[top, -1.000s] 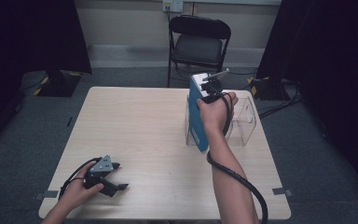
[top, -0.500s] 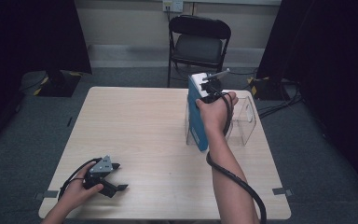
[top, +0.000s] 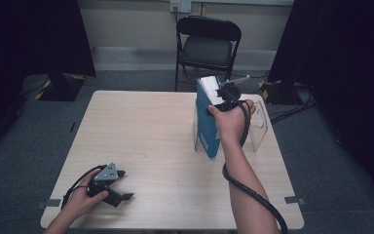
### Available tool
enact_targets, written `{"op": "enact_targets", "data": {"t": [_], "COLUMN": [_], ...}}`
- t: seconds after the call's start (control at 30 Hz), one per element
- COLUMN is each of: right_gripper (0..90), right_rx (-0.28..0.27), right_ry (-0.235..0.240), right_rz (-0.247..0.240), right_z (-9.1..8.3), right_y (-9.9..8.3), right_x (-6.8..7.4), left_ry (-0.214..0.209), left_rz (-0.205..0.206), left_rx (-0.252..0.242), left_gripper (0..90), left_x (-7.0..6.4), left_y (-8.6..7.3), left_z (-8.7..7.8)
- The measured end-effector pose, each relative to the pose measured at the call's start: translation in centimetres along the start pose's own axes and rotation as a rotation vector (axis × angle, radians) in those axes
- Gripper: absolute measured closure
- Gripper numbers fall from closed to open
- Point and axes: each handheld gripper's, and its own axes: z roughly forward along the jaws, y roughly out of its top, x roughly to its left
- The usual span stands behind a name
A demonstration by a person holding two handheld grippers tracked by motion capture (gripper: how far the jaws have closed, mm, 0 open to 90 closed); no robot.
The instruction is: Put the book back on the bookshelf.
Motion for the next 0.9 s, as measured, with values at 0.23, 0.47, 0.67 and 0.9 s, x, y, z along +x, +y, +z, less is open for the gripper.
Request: {"op": "enact_targets", "data": {"t": [0.23,0.47,0.67,0.9], "right_gripper": [32.1,29.0,23.2,19.0], "right_rx": [-0.002,-0.018,-0.031,-0.033], "right_ry": [0.037,0.075,0.080,0.098], "right_rz": [-0.018,-0.049,-0.049,-0.131], "right_z": [-0.5,-0.9,-1.1,-1.5], "right_y": [-0.6,-1.1,-1.7,-2.0], "right_x": [-0.3,-0.5,-0.8,-0.1], "left_ry": [-0.015,-0.021,-0.018,-0.018], "left_rz": [0.023,0.029,0.029,0.029], "left_rx": [0.017,0.027,0.029,0.029], "left_gripper": [4.1,0.0,0.0,0.0], "left_x": [0.0,-0.2,-0.2,-0.2], "left_y": [0.1,0.2,0.2,0.2], "left_z": [0.2,0.3,0.3,0.3]}}
